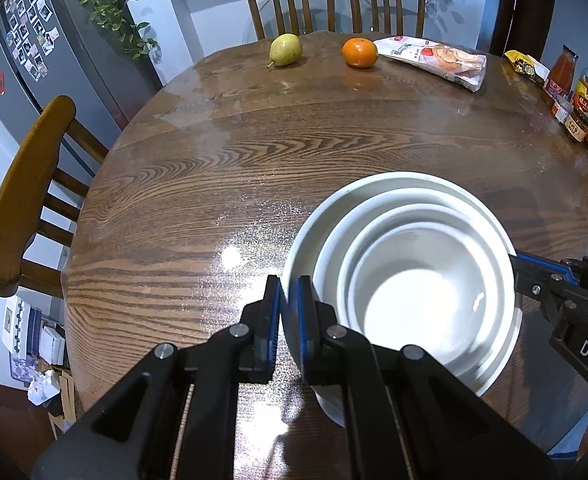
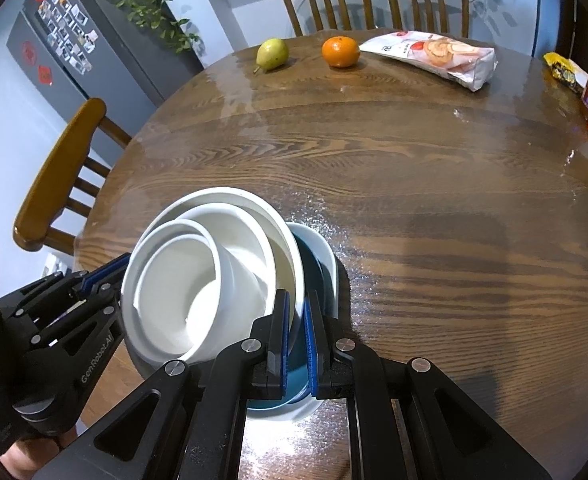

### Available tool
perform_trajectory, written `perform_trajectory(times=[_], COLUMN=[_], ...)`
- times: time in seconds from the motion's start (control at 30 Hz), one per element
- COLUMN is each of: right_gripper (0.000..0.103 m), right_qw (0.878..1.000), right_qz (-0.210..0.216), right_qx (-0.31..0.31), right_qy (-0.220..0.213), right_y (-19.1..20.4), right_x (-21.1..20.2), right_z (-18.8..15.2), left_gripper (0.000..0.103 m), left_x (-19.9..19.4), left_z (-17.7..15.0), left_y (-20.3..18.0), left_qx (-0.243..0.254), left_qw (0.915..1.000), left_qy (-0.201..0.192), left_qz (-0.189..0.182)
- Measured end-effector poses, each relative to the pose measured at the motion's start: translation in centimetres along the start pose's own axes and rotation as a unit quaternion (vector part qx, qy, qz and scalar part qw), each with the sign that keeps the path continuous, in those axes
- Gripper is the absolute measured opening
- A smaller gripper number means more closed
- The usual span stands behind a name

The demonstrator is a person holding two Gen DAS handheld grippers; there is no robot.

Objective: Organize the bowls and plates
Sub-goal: 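Carry the nested bowls and lower them onto the teal dish stack, then open both tools and release the nested bowls on the stack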

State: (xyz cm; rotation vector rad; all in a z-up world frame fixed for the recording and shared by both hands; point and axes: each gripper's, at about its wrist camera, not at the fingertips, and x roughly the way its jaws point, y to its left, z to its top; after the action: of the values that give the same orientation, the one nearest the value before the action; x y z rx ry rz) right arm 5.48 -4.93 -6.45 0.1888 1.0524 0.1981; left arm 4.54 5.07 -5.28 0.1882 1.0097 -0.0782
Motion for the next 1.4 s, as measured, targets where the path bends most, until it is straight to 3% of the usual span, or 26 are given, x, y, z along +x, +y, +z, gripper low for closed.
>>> perform_trajectory(times=[0.8,1.4], right_gripper=[0.011,0.011], right_qw=[0.999,0.999], right_qz=[-0.027,-0.029], right_qx=[-0.002,-0.001], right_qy=[-0.021,-0.029], right_y=[0.77,0.7], right_x=[-0.21,-0.67], right_z=[-0.44,-0.21], left_gripper=[0.008,0.023], left_x=[-0.09,-0.11], left_z=[-0.14,-0.11], left_y=[0.18,0.75], left_qx=[-0.008,-0.019], left_qw=[0.9999,0.9997], left_qy=[-0.007,-0.012], left_qz=[-0.003,0.005])
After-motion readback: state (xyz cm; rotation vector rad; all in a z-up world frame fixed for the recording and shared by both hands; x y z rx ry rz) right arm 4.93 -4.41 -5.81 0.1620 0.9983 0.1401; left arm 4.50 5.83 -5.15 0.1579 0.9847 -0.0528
